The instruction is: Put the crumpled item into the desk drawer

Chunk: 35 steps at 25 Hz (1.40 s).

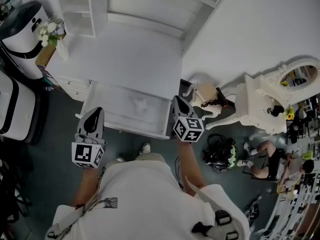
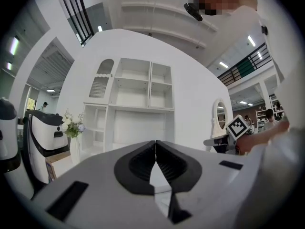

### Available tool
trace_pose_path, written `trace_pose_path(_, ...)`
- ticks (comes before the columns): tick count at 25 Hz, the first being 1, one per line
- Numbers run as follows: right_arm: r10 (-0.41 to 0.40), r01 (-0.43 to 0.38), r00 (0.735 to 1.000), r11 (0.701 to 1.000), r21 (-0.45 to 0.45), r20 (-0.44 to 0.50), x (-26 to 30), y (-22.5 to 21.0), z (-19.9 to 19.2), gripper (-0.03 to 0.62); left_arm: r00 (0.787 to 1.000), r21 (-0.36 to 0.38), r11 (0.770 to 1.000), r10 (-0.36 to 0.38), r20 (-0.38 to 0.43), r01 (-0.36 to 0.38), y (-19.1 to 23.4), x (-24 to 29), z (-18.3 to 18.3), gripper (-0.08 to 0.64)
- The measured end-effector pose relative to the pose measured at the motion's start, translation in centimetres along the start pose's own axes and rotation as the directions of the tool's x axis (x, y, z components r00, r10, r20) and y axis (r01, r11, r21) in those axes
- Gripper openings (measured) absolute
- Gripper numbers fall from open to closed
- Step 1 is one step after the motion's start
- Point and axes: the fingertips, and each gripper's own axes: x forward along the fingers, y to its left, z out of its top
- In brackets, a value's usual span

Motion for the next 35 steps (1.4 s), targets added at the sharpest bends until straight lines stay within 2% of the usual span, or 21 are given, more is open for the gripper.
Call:
trace_pose_path(4, 0.044, -0.044, 0.996, 0.999, -0.006, 0.081, -0.7, -0.3, 4.5, 0.011, 1.0, 0.017, 1.0, 0.016, 0.015, -0.016, -0.1, 1.4, 1.1, 0.016)
trace_pose_path(10, 0.11, -0.094, 0.978, 0.991, -0.097, 0.178, -2.1, 0.0, 10.5, 0.011, 0.999, 0.036, 0.999, 0.029, 0.029, -0.03, -0.9, 3.2, 2.6, 0.016)
trace_pose_path(14, 0.14, -0.11, 0.962, 0.984, -0.138, 0.233, -3.4, 0.1, 12.9, 0.011, 0.998, 0.051, 0.998, 0.045, 0.052, -0.047, -1.0, 3.7, 4.1, 0.017)
trace_pose_path(21, 0.171, -0.139, 0.933, 0.983, -0.12, 0.317, -5.8, -0.8, 16.3, 0.011, 0.994, 0.04, 0.996, 0.076, 0.08, -0.079, -1.0, 4.3, 6.9, 0.016)
trace_pose_path(28, 0.173, -0.123, 0.927, 0.979, -0.164, 0.333, -6.5, -1.0, 16.9, 0.011, 0.99, 0.078, 0.989, 0.12, 0.075, -0.126, -0.4, 3.1, 8.0, 0.016)
trace_pose_path(35, 0.154, -0.104, 0.934, 0.98, -0.168, 0.321, -7.1, -0.7, 15.7, 0.011, 0.984, 0.082, 0.982, 0.165, 0.061, -0.169, 0.6, 1.0, 7.9, 0.015)
